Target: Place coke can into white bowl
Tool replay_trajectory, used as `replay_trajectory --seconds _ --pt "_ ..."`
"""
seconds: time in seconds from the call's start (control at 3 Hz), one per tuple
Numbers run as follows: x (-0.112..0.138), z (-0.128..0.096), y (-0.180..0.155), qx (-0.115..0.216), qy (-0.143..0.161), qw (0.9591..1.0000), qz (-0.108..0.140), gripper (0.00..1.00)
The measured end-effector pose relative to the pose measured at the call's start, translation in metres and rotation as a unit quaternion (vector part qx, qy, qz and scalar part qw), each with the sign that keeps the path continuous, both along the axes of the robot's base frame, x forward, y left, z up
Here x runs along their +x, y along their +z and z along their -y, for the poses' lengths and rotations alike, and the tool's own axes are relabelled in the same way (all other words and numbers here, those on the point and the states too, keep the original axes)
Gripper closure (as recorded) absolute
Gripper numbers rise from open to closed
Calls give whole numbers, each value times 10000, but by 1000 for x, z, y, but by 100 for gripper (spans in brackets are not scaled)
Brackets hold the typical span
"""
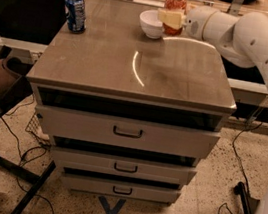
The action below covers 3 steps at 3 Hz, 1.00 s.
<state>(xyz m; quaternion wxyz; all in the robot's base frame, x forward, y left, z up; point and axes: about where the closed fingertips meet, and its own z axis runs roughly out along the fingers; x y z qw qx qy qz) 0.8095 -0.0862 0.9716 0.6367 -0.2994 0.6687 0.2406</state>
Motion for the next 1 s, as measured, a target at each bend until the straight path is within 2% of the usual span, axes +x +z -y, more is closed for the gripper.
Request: replay_trajectory --seconds 0.33,0.67,1.0 --pt "30 -8 30 -6 -310 9995 63 100" --pt "79 -19 39 465 -656 9965 208 100" --pt "108 -29 33 782 -804 9933 277 100"
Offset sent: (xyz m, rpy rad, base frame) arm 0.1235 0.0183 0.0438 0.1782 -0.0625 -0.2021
